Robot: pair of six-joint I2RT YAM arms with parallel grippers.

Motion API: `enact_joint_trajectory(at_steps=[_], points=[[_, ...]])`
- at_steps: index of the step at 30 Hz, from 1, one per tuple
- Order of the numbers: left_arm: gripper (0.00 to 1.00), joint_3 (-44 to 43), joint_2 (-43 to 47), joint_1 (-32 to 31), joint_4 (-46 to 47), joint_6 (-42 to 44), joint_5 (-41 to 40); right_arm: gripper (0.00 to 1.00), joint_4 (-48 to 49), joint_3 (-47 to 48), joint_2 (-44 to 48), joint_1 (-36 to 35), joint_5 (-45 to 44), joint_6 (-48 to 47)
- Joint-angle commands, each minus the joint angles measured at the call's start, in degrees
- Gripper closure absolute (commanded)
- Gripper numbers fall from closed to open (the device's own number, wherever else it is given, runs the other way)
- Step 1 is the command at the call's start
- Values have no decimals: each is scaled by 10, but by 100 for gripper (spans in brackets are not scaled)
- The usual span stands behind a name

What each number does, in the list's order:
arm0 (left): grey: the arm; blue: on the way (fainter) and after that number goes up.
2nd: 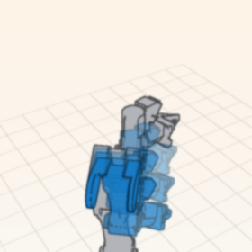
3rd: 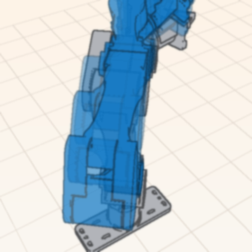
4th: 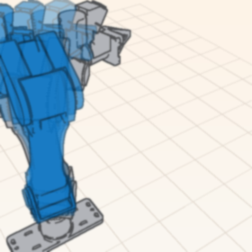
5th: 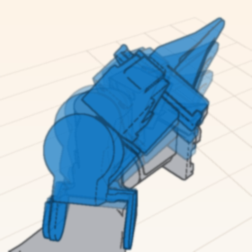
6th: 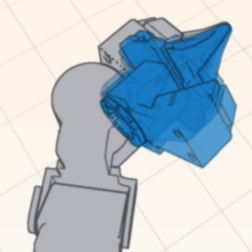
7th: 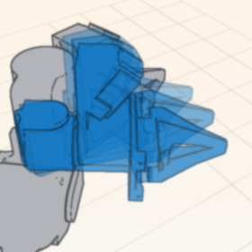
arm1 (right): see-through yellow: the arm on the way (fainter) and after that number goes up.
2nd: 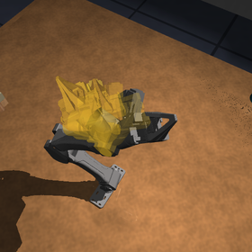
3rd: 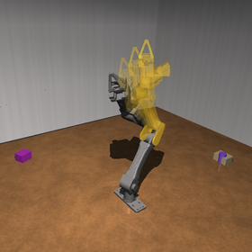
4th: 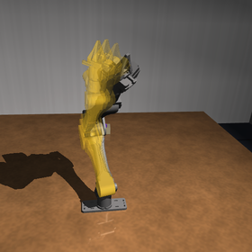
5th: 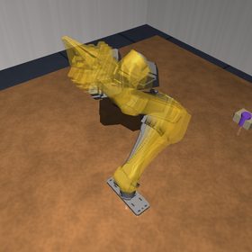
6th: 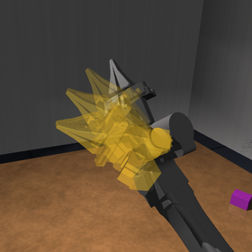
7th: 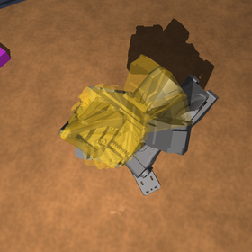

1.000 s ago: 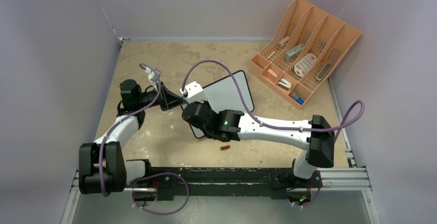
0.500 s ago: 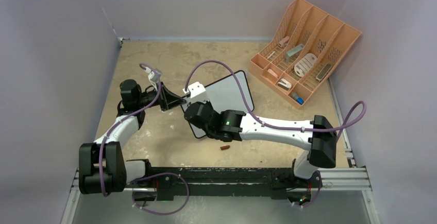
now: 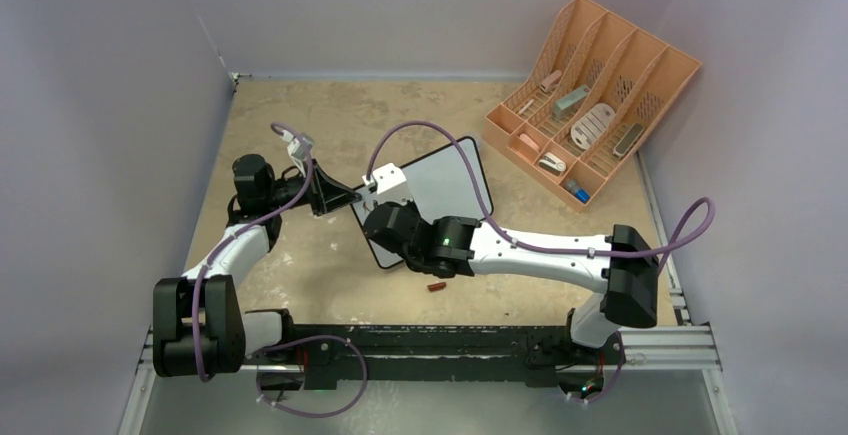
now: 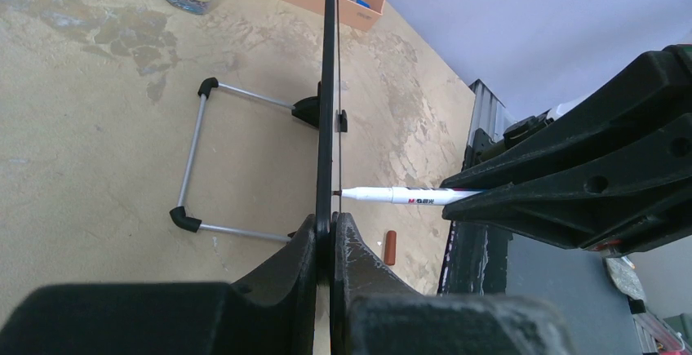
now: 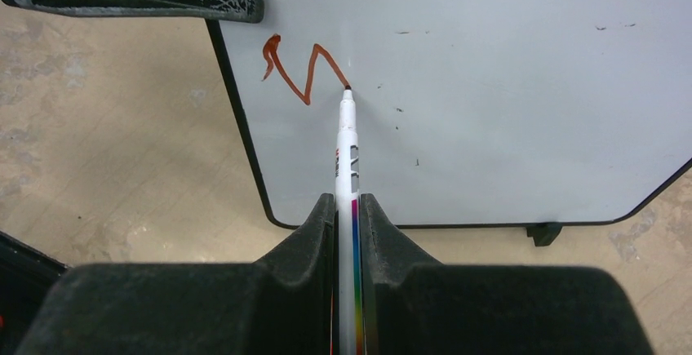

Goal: Write a sentence on the whiteboard

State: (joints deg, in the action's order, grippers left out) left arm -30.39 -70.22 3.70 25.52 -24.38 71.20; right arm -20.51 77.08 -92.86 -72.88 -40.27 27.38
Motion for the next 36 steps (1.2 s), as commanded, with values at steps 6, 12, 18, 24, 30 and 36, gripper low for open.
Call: enact_joint_trajectory(at_steps=[6,12,18,24,30,36], points=[[100,-10,6,-10,-6,22,24,100,-15,-12,15,12,-3,19],[100,-10,7,-10,-7,23,23,100,-10,4,30,11,1,8],[100,-11,7,-10,-9,24,21,100,7,0,66,13,20,-9],[100,-11,7,-11,-10,24,21,100,19,-20,73,14,23,-2],[100,-11,8,-11,-11,25,21,100,39,-27,70,18,29,0],[100,-11,9,-11,-11,24,22,100,51,-24,62,22,36,-5]])
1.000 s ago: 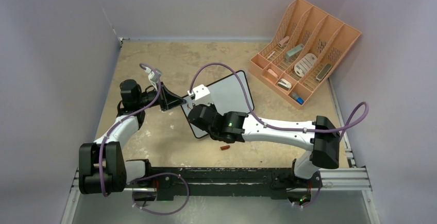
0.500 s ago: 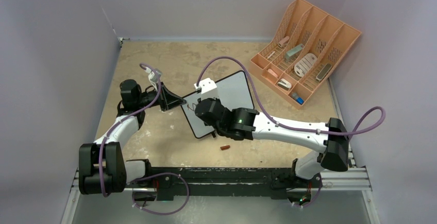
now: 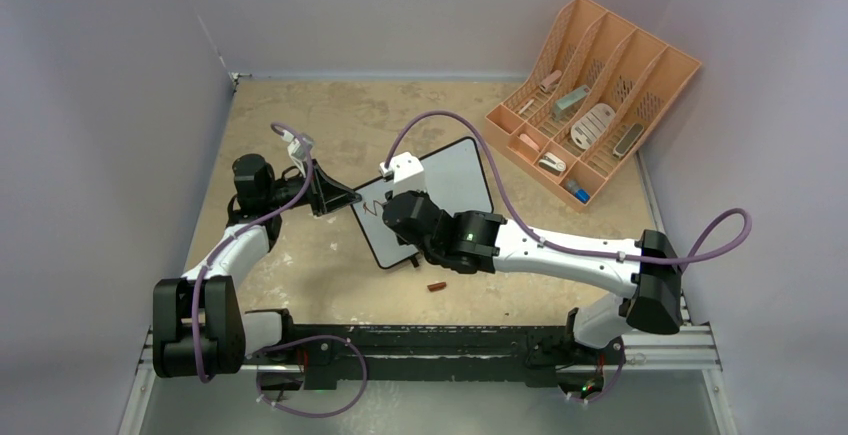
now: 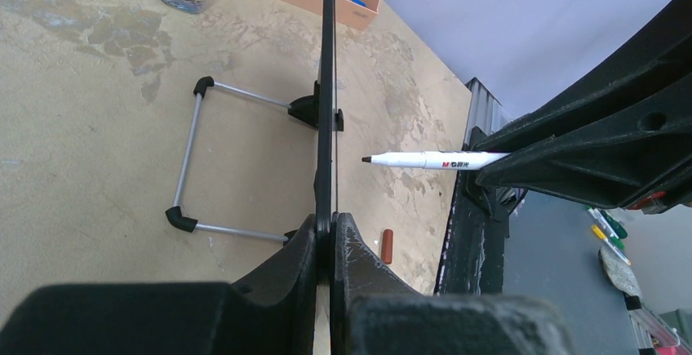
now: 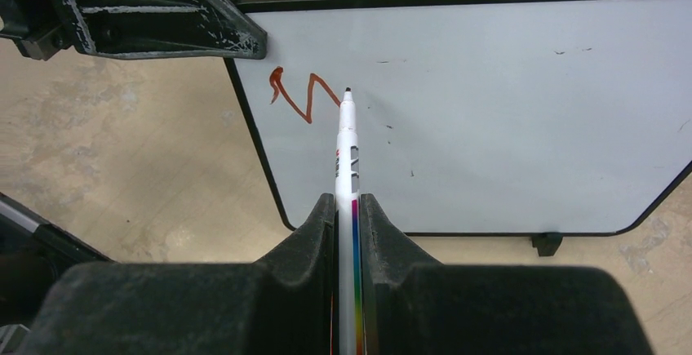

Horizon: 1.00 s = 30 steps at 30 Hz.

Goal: Write a sentence on the whiteboard

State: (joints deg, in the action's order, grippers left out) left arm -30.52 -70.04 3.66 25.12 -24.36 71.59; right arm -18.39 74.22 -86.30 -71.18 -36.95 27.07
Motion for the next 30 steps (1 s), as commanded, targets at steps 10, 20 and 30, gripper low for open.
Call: enact_joint_trajectory(at_steps=[10,20,30], points=[[100,-9,7,-10,-4,22,20,100,24,13,-17,10,1,1],[100,-8,8,-10,-4,22,21,100,21,15,-22,14,-3,2],[100,-8,9,-11,-4,21,21,100,22,15,-31,15,10,0]])
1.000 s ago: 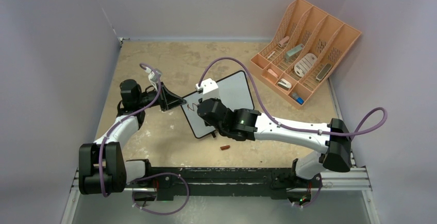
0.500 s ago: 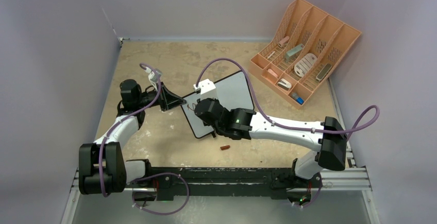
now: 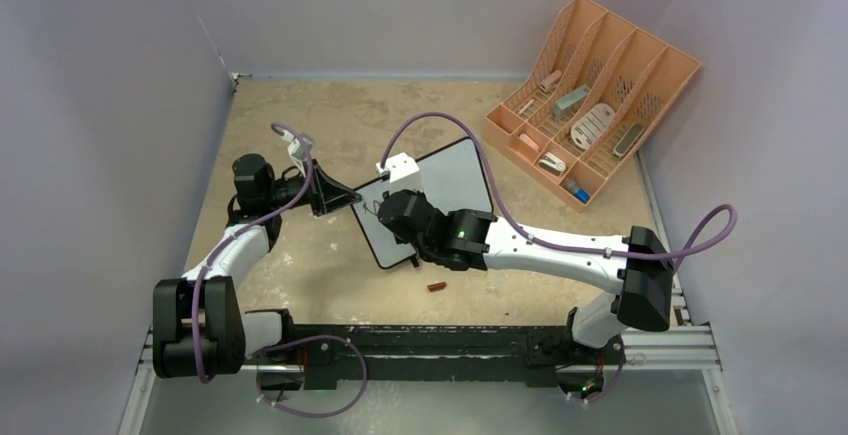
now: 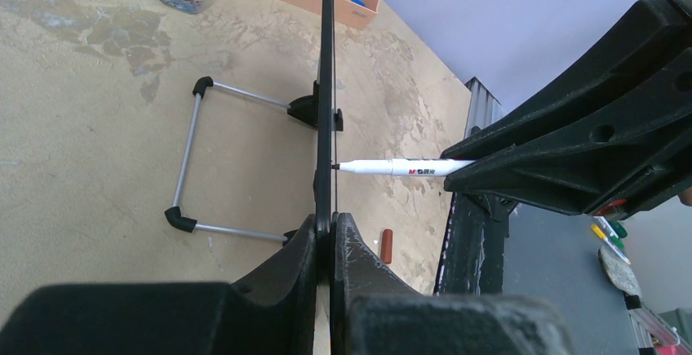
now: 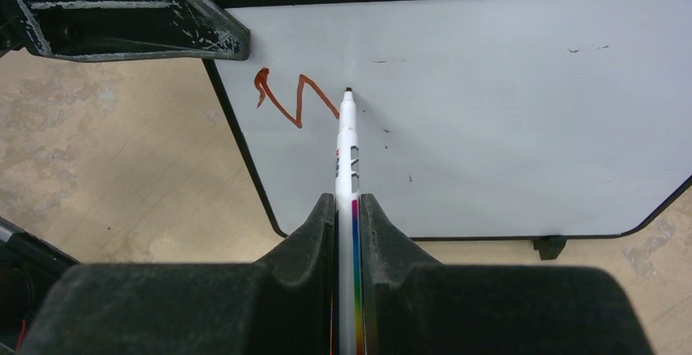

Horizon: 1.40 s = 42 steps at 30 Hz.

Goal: Write a sentence on the whiteboard

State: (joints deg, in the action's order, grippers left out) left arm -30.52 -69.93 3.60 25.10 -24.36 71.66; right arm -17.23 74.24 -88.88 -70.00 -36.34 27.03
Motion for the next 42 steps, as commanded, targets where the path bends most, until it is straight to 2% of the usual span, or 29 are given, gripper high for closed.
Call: enact_joint_trajectory(at_steps=[1,27,42], points=[[100,-8,8,-10,-4,21,20,100,10,15,-5,3,6,2],[100,-8,8,-10,-6,24,19,100,-34,-15,10,3,16,15],[100,-8,8,-10,-7,24,21,100,-42,-8,8,10,-31,22]])
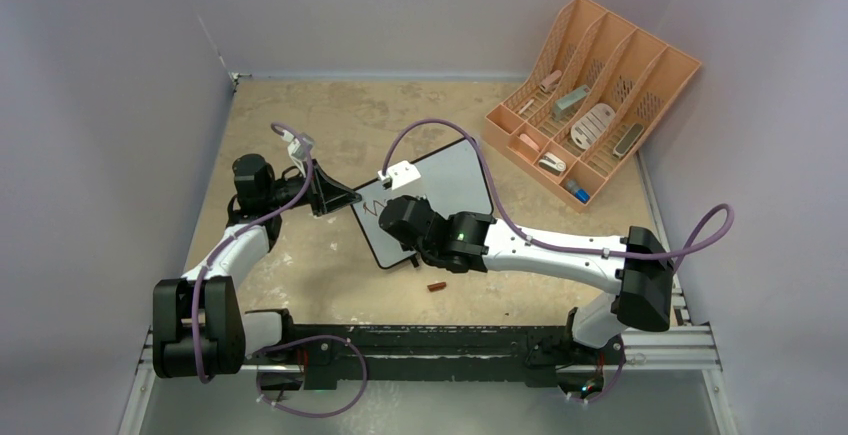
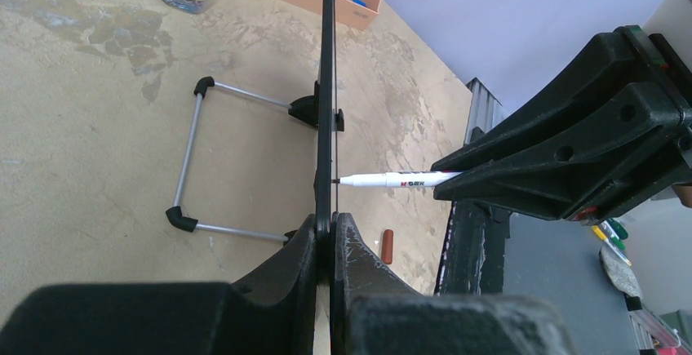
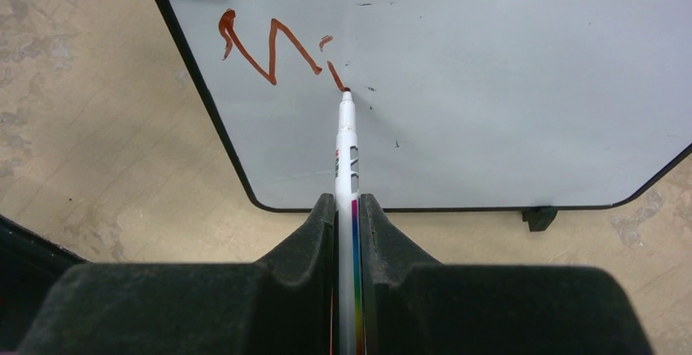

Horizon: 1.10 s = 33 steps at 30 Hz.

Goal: Write a sentence on the whiteboard

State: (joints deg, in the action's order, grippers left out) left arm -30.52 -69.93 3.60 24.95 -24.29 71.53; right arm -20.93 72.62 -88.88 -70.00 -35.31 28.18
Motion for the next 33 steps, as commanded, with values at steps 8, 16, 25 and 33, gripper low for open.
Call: enact_joint_trajectory(at_steps=[8,16,25,33], points=[[100,-8,8,-10,-3,22,24,100,5,19,9,16,-50,4],[100,-8,8,-11,-3,21,26,100,11,34,4,18,-62,0],[100,-8,8,-12,-3,21,24,100,25,45,-1,19,-58,-15],[100,-8,10,-13,-3,21,25,100,46,49,-4,19,-34,-35]])
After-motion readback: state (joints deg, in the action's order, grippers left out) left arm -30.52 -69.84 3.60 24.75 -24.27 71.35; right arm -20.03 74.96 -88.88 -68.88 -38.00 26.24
